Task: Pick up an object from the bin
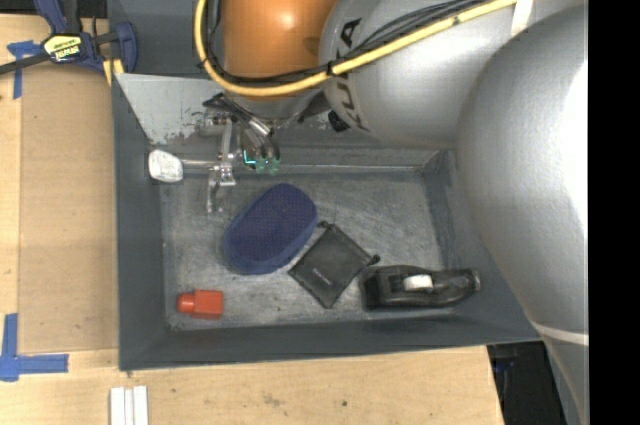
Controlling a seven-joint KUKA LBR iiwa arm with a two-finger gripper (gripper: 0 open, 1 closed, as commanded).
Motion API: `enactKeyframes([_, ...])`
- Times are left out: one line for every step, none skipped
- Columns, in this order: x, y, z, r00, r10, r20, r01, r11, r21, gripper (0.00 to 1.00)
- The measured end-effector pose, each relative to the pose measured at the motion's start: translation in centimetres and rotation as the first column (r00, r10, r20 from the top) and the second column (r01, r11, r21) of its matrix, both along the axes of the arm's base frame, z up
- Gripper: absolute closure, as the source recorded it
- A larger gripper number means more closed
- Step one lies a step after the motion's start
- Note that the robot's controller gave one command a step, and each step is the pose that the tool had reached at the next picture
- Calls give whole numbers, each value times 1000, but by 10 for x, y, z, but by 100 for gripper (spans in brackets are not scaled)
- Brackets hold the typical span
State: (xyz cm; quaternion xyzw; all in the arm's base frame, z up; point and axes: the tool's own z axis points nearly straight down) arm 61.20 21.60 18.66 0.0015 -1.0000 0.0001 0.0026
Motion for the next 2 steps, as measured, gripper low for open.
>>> enactKeyframes([-3,-69,-111,996,92,16,-92,996,10,0])
enactKeyframes([-54,-131,-109,972,232,24,-232,973,3,0])
